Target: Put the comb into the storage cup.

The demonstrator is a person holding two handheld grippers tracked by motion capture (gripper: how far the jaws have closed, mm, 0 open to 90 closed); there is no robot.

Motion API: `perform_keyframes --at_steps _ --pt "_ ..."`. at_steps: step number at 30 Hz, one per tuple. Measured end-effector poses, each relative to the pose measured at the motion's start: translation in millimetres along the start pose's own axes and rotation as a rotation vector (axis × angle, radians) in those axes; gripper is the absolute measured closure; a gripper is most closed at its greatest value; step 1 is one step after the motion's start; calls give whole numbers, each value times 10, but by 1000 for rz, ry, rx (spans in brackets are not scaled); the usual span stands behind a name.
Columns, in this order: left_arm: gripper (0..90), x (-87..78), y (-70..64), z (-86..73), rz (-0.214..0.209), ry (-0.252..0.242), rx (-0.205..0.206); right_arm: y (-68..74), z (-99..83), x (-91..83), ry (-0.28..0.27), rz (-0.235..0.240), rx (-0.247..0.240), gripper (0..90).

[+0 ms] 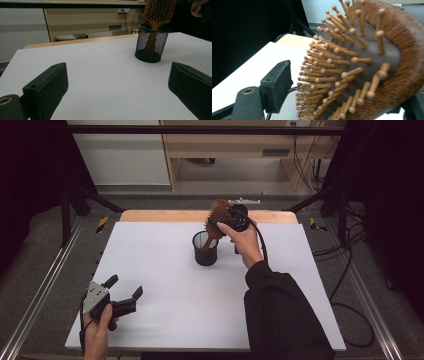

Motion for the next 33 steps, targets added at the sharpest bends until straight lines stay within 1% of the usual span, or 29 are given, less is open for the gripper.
perform_keyframes --at_steps 8,11,16,19,21,22,28,33 --pt "29 -2 2 -2 0 2 -2 43 -31 40 26 -18 -23 129" --pt "28 -2 1 -3 -1 2 -2 46 -30 41 24 -19 -18 126" --pt "28 -8 6 0 0 1 -5 48 -36 37 33 -24 -25 107" --pt "28 -9 5 0 0 0 -6 27 -37 16 30 -48 -28 103" --pt "25 -11 6 1 1 0 -7 20 -46 0 26 -52 -19 96" --pt "22 -12 7 0 1 1 -8 16 -53 -7 28 -54 -23 94" --pt "18 -13 10 -2 2 2 -10 19 -61 -51 35 -58 -23 80" --pt "18 -13 6 -4 2 3 -9 47 -52 -76 38 -53 -20 76"
Point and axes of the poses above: each handheld gripper's, and its own axes: x roughly forward along the jaws, z roughly out of its top, y roughly to its left, the point moved 8 cm from there along x, roughly forward along the jaws, and after that the axes turned 14 degrees about z, right-handed, at the moved point
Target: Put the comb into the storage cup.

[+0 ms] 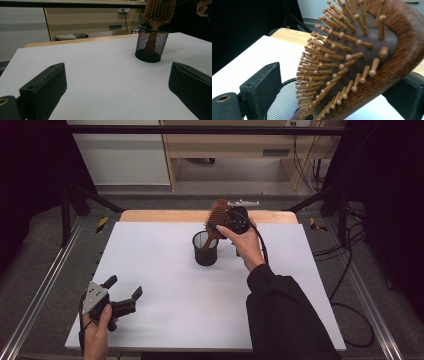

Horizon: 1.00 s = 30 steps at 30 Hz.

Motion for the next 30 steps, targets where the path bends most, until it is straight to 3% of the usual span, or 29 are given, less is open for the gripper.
perform_keyframes --at_steps 6,15,30 --pt "18 -5 11 9 3 -3 0 16 9 -45 4 -18 -1 68" --pt "18 -27 0 13 5 -6 6 98 70 -208 1 -44 -53 64" --pt "17 -30 41 15 16 -7 -2 50 63 -347 -45 -53 -87 80"
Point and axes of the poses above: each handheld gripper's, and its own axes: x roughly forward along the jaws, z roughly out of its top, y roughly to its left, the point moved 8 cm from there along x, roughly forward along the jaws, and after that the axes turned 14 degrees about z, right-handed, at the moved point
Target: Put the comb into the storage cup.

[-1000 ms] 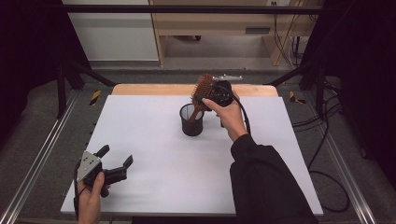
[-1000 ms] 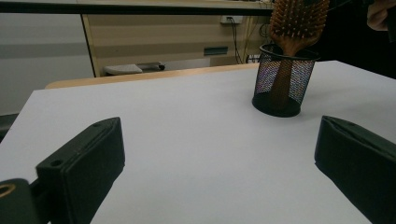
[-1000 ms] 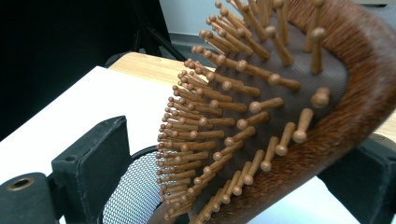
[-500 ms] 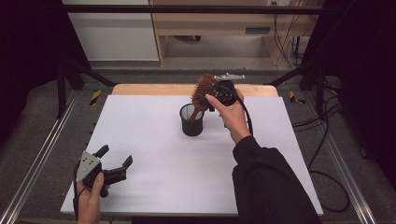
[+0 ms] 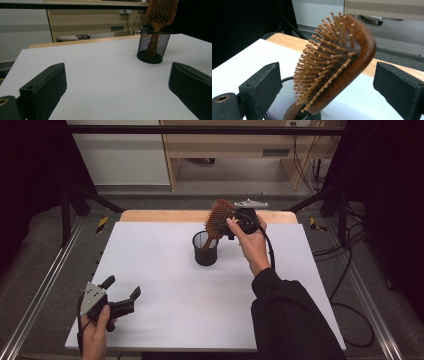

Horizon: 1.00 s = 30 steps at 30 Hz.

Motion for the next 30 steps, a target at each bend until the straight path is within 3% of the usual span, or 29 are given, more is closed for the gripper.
perform_keyframes --at_steps 6,15,26,30 --pt "18 -4 -2 10 3 -4 -2 -30 -25 -97 -11 -12 -21 98" --pt "17 -7 3 9 4 -5 -1 -31 66 -258 -77 -20 -62 101" --pt "18 -29 -24 5 -2 -6 12 -1 141 -406 -134 -21 -91 59" --pt "17 -33 -26 3 -5 -7 12 12 198 -508 -199 -24 -93 51"
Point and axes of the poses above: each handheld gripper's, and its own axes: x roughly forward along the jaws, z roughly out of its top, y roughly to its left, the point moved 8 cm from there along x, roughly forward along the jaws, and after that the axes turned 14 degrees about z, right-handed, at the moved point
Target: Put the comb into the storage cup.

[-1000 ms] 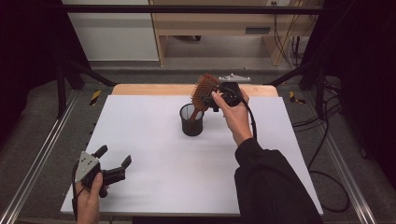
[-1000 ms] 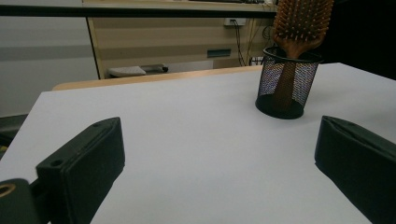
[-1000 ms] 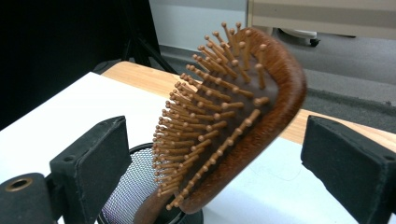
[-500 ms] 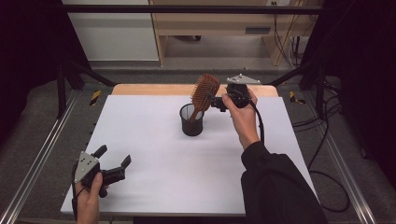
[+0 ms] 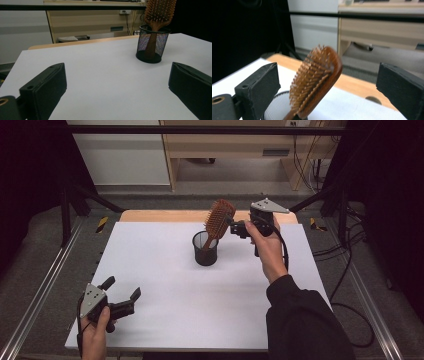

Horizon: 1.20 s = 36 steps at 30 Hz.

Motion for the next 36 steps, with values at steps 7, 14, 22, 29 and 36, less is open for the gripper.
perform_keyframes --at_steps 7,14,22,29,36 --pt "18 10 -24 3 -5 0 5 -19 77 -152 -66 -11 -17 49" --pt "18 5 -25 5 -9 -1 2 -27 13 -293 -70 -20 -14 47" --pt "18 6 -22 8 -7 -1 2 -55 -24 -409 -63 -21 -11 41" --pt "18 4 -21 10 -8 -3 0 -55 -14 -485 -75 -17 -16 37" --pt "18 3 -20 10 -9 -3 1 -62 3 -561 -80 -16 -14 19"
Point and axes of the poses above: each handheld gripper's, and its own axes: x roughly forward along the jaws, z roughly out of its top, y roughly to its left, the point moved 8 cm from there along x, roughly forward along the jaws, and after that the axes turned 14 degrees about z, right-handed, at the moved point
